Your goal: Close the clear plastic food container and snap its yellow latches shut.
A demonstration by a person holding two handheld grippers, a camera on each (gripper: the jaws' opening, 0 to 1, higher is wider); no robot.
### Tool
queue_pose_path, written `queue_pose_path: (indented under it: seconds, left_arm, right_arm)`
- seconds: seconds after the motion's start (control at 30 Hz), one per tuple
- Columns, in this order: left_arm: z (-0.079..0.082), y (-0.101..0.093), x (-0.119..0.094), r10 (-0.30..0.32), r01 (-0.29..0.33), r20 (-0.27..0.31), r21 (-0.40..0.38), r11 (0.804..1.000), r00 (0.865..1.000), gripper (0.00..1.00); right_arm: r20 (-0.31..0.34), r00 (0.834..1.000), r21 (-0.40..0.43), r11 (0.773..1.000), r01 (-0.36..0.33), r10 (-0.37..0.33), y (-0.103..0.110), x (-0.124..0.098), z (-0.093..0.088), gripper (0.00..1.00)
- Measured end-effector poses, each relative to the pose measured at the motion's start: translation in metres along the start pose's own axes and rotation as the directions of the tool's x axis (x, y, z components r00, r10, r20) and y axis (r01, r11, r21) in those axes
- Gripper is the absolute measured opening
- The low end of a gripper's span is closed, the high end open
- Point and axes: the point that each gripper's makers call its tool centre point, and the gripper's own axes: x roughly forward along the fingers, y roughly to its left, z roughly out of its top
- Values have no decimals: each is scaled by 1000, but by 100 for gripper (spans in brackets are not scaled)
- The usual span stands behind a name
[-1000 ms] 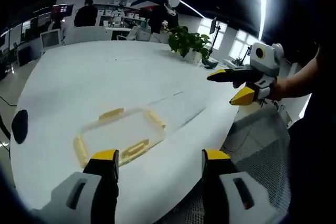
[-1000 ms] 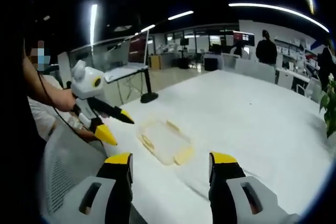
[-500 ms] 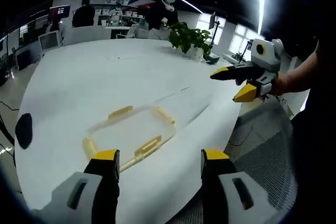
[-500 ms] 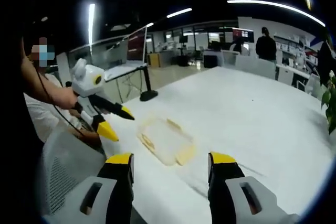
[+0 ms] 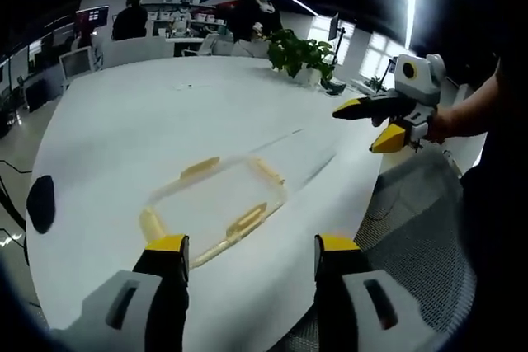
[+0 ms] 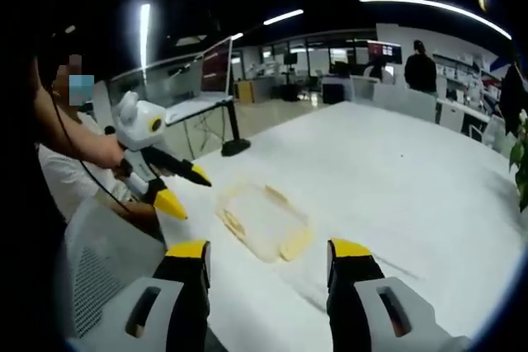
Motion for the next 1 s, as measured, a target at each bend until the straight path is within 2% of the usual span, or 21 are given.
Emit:
queue_pose_path:
  seconds: [0.63, 1.0]
  left_arm:
    - [-3, 22, -3, 4, -3, -25, 35, 999, 1000, 60]
    - [-8, 33, -3, 5, -3, -42, 44, 999, 999, 60]
  right_arm:
    - [-31, 999, -55, 998, -32, 30, 4, 18, 4, 58]
    - [-56, 998, -60, 997, -41, 38, 5, 24, -1, 58]
